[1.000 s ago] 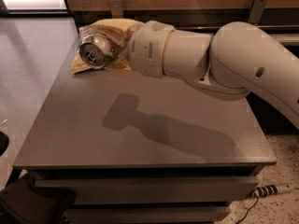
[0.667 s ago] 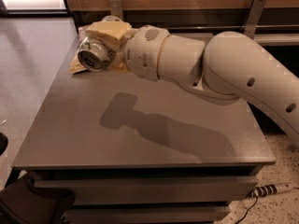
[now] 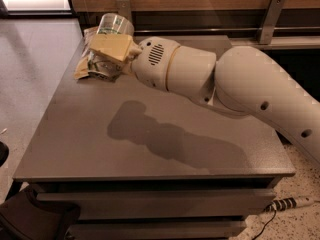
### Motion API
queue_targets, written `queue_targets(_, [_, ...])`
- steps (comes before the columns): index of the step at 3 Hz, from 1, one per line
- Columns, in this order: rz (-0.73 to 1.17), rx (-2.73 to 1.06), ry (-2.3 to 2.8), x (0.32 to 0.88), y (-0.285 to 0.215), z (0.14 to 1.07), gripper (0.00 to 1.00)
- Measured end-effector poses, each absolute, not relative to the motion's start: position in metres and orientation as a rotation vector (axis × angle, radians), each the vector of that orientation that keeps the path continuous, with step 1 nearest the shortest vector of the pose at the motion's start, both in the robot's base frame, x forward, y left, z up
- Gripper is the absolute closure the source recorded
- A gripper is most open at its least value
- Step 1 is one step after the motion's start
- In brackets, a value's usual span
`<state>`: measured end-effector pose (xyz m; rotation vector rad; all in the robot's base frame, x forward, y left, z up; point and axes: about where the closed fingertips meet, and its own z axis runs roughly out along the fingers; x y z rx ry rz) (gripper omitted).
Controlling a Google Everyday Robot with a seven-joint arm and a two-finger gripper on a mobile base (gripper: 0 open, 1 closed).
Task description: Pick 7up can
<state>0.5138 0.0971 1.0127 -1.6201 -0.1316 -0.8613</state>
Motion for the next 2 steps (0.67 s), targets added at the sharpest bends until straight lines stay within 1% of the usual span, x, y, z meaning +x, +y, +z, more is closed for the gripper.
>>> queue_targets(1, [-0.889,-1.622,-0.165,0.5123,0.0987,1.0136,1.0])
queue_targets(2, [-0.981,-1.627,-0.249,0.5068,0.1035,1.0092,1.0])
